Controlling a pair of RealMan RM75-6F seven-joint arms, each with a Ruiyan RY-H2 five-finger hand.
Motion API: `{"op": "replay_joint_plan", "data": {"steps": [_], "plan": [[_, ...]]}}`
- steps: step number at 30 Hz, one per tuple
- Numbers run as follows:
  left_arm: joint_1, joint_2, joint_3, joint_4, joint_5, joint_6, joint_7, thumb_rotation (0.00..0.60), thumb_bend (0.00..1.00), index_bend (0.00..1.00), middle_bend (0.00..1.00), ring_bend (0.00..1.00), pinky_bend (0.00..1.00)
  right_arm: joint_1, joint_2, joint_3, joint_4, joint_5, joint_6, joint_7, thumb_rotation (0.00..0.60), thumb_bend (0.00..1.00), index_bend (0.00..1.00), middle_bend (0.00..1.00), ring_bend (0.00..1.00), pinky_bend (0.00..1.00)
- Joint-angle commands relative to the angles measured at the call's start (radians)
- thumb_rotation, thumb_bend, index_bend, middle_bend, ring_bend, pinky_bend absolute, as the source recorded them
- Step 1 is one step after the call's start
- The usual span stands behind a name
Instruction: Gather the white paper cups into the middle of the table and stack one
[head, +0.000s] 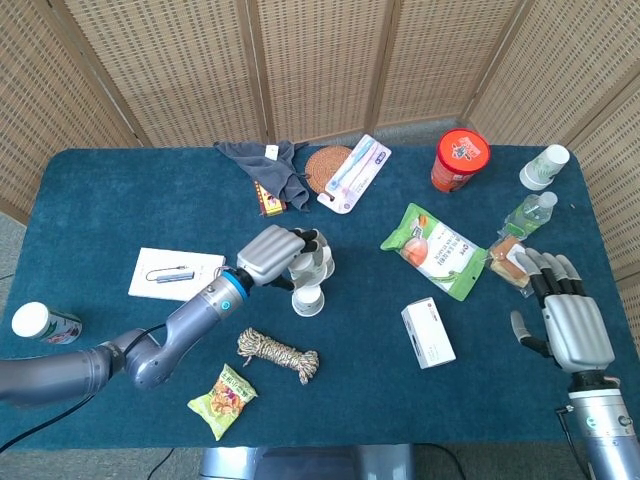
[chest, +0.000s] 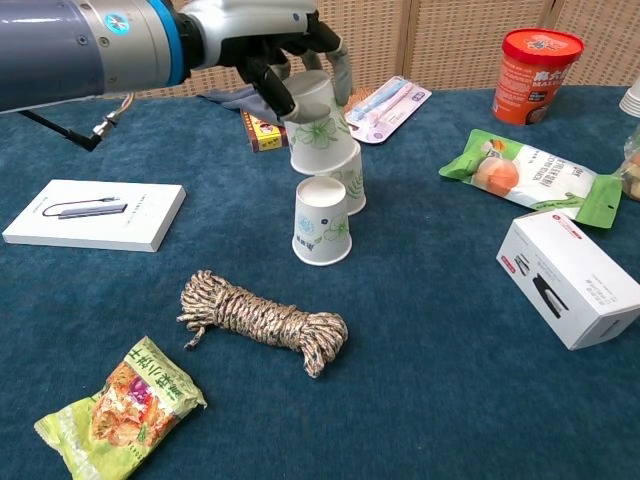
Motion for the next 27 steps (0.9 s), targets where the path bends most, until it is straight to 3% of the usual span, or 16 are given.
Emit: {"op": "replay_joint_plan", "data": {"steps": [1,22,27], "plan": [[-0.009,-0.010,0.002,0.008,-0.010,-0.004,0.008,0.600,0.48,0.45,0.29,0.36,0.64,-0.002,0.002,0.001,0.003,-0.001,-0.001,0.004,0.600,0.50,0.03,0.00,0.00,0.00],[-0.056,-0.042,0.016,0.047,-0.048,-0.022,0.040,0.600,0.48,0.43,0.27,0.33,0.61,-0.020,0.012,0.006,0.012,0.000,0.003,0.033,0.600,0.50,0.03,0.00,0.00,0.00],[-0.063,-0.034,0.023,0.043,-0.066,-0.042,0.045,0.600,0.48,0.34,0.21,0.26,0.55,-0.022,0.013,0.007,0.013,-0.001,0.003,0.036,0.600,0.50,0.03,0.00,0.00,0.00]]}}
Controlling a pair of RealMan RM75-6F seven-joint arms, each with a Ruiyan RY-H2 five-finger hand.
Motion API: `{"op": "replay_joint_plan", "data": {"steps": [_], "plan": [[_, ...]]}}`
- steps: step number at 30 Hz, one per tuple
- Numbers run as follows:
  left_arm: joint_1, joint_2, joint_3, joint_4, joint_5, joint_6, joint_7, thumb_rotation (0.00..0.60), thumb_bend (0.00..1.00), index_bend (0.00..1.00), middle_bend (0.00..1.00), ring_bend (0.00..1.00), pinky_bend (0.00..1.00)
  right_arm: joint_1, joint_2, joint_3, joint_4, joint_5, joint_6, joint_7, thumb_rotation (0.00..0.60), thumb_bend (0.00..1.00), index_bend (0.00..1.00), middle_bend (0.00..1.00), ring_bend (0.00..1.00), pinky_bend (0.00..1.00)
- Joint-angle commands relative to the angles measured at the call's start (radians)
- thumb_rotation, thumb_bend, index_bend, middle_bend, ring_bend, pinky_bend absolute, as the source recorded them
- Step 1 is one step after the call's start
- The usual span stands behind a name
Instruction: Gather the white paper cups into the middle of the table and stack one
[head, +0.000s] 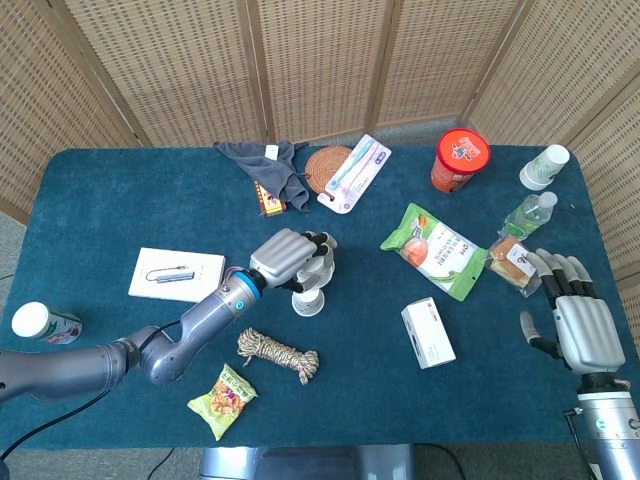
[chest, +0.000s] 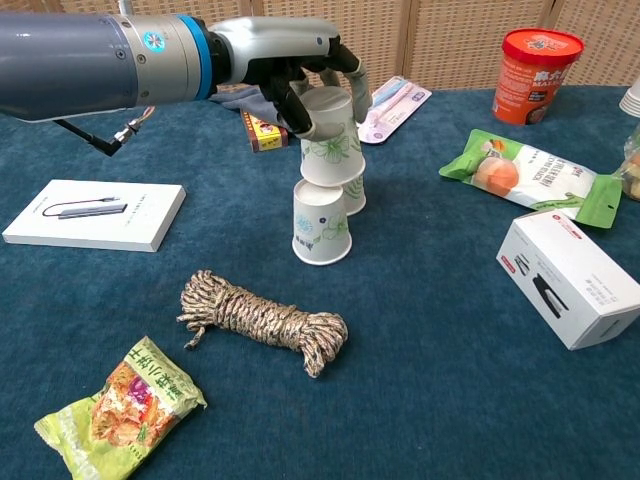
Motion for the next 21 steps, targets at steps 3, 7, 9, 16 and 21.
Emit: {"op": "replay_joint_plan", "data": {"steps": [3,7,9,16,21], "plan": [[-0.008,0.007,0.007,-0.003,-0.016,-0.012,0.008,0.600,0.48,0.28,0.16,0.20,0.50,-0.001,0.001,0.002,0.000,-0.001,-0.001,0.003,0.600,0.50,0.03,0.00,0.00,0.00],[-0.017,0.019,0.013,-0.010,-0.034,-0.032,0.015,0.600,0.48,0.17,0.09,0.11,0.39,-0.001,0.001,0.002,0.000,0.000,-0.003,0.005,0.600,0.50,0.03,0.00,0.00,0.00],[-0.019,0.025,0.013,-0.015,-0.038,-0.038,0.013,0.600,0.48,0.10,0.04,0.04,0.33,-0.002,0.001,0.003,0.000,0.001,-0.004,0.005,0.600,0.50,0.03,0.00,0.00,0.00],[-0.008,0.060,0.008,-0.050,-0.022,-0.024,-0.015,0.600,0.48,0.00,0.00,0.00,0.16,-0.002,0.001,0.005,-0.004,0.000,-0.003,0.000,0.600,0.50,0.03,0.00,0.00,0.00],[0.021,0.114,0.004,-0.102,0.010,0.011,-0.042,0.600,0.48,0.00,0.00,0.00,0.10,-0.002,0.001,0.010,-0.003,0.006,-0.002,-0.005,0.600,0.50,0.03,0.00,0.00,0.00]]}}
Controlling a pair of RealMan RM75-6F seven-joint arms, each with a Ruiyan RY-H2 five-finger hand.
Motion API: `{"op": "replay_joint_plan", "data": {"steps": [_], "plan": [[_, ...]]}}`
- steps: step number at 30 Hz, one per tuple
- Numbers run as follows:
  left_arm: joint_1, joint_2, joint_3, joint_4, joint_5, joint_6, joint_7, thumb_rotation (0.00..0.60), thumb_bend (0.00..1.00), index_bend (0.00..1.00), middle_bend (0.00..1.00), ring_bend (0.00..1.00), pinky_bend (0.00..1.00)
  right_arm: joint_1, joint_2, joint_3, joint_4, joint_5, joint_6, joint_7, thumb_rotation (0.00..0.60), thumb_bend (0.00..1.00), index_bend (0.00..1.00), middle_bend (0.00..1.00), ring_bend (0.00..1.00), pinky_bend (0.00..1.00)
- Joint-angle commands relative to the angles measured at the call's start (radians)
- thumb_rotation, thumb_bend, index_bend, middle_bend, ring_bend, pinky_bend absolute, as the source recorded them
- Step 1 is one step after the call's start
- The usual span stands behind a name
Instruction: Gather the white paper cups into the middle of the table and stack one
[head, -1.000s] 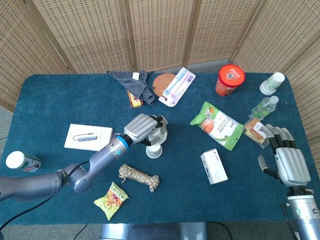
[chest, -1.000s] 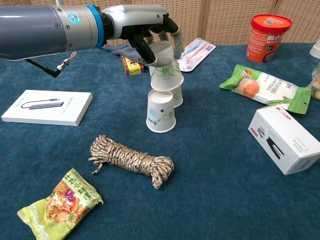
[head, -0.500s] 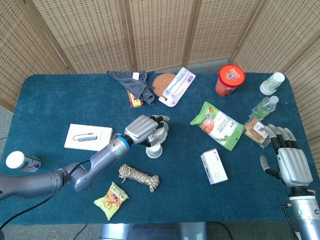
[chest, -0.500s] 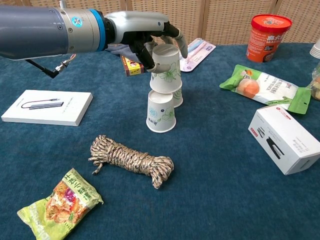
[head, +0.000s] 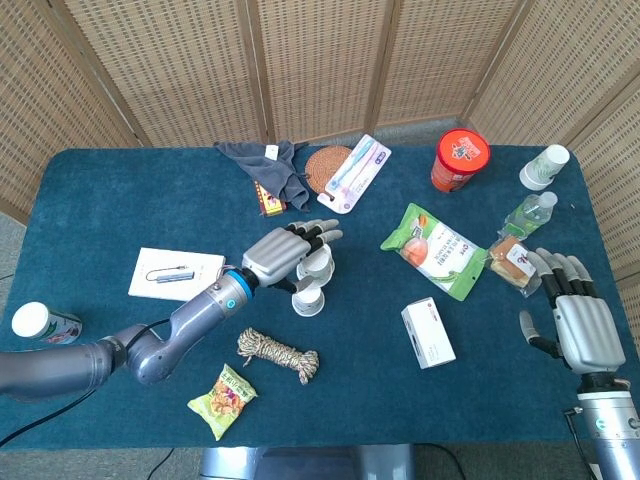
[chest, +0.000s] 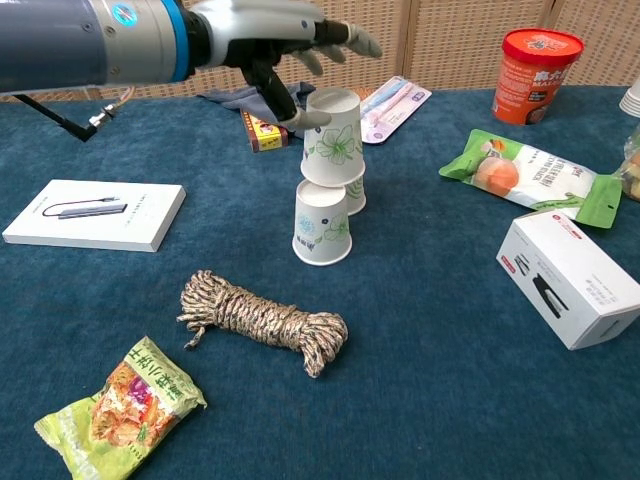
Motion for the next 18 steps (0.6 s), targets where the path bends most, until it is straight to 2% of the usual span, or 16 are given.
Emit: {"op": "replay_joint_plan", "data": {"steps": [1,9,15,18], "plan": [[0.028,0.045,-0.001,-0.043,0.024,0.031,-0.018,0.600,0.48,0.00,0.00,0.00,0.10,0.000,0.003,0.005,0.001,0.006,0.002,-0.002,0.600,0.51,0.03,0.00,0.00,0.00],[0.139,0.237,0.034,-0.203,0.055,0.129,-0.012,0.600,0.48,0.00,0.00,0.00,0.07,0.003,0.025,0.018,0.014,0.022,-0.004,0.010,0.600,0.50,0.03,0.00,0.00,0.00],[0.273,0.397,0.075,-0.323,0.106,0.242,-0.055,0.600,0.48,0.00,0.00,0.00,0.06,0.005,0.029,0.021,0.032,0.019,-0.006,0.015,0.600,0.50,0.03,0.00,0.00,0.00],[0.360,0.470,0.113,-0.378,0.154,0.319,-0.077,0.600,0.48,0.00,0.00,0.00,0.05,0.006,0.024,0.022,0.048,0.016,-0.006,0.017,0.600,0.50,0.03,0.00,0.00,0.00]]}}
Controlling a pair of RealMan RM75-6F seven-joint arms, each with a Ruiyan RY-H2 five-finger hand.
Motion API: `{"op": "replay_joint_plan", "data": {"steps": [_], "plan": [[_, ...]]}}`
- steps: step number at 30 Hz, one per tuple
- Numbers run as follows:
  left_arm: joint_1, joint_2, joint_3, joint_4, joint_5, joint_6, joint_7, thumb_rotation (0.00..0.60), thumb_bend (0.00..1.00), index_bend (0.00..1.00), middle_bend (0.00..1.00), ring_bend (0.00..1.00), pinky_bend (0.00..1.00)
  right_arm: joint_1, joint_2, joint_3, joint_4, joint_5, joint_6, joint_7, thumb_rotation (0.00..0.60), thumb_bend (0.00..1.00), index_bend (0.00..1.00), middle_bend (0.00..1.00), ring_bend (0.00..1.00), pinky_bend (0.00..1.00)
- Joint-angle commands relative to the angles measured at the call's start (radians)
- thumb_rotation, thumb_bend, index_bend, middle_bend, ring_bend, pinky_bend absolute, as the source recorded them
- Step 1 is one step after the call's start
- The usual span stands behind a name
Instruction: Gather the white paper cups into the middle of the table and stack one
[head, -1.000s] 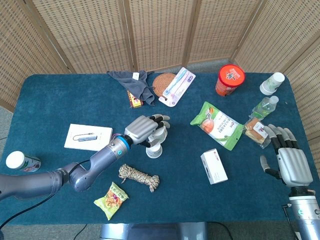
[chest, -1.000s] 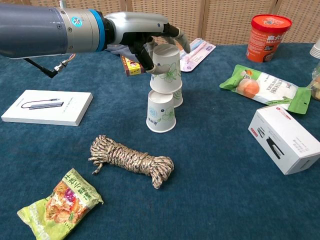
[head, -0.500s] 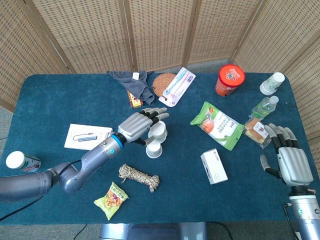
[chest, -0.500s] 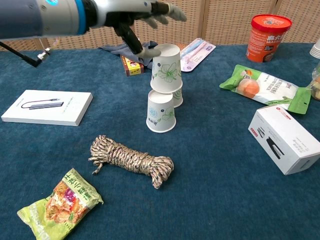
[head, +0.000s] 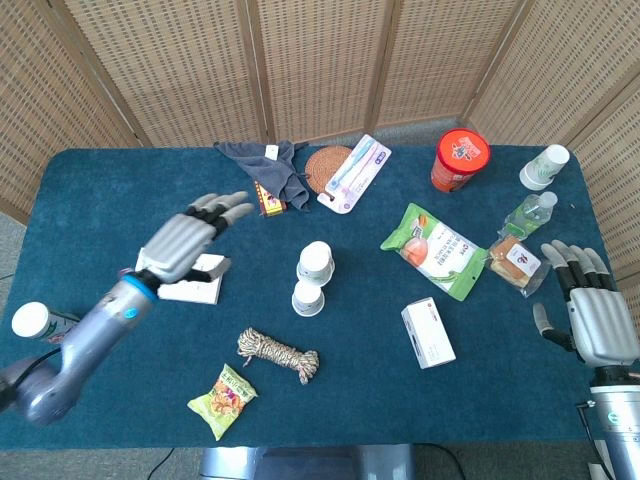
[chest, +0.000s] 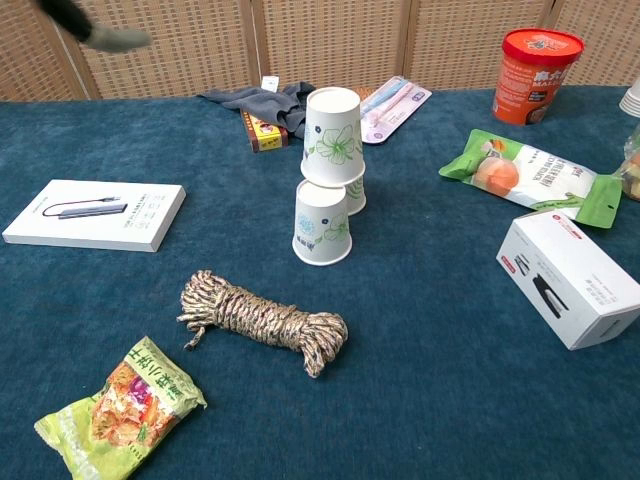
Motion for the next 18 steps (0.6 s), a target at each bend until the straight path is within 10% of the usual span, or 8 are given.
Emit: {"op": "replay_joint_plan", "data": {"steps": [1,18], "plan": [[0.124,0.103,0.064,-0.084,0.074,0.110,-0.035,0.600,0.47,0.00,0.00,0.00,0.05,0.002,-0.006,0.002,0.018,-0.006,0.001,0.004,0.600,0.50,0.03,0.00,0.00,0.00],[0.591,0.320,0.304,-0.100,0.284,0.474,-0.219,0.600,0.48,0.00,0.00,0.00,0.05,0.005,-0.028,-0.008,0.062,-0.031,0.005,-0.038,0.600,0.50,0.03,0.00,0.00,0.00]]}}
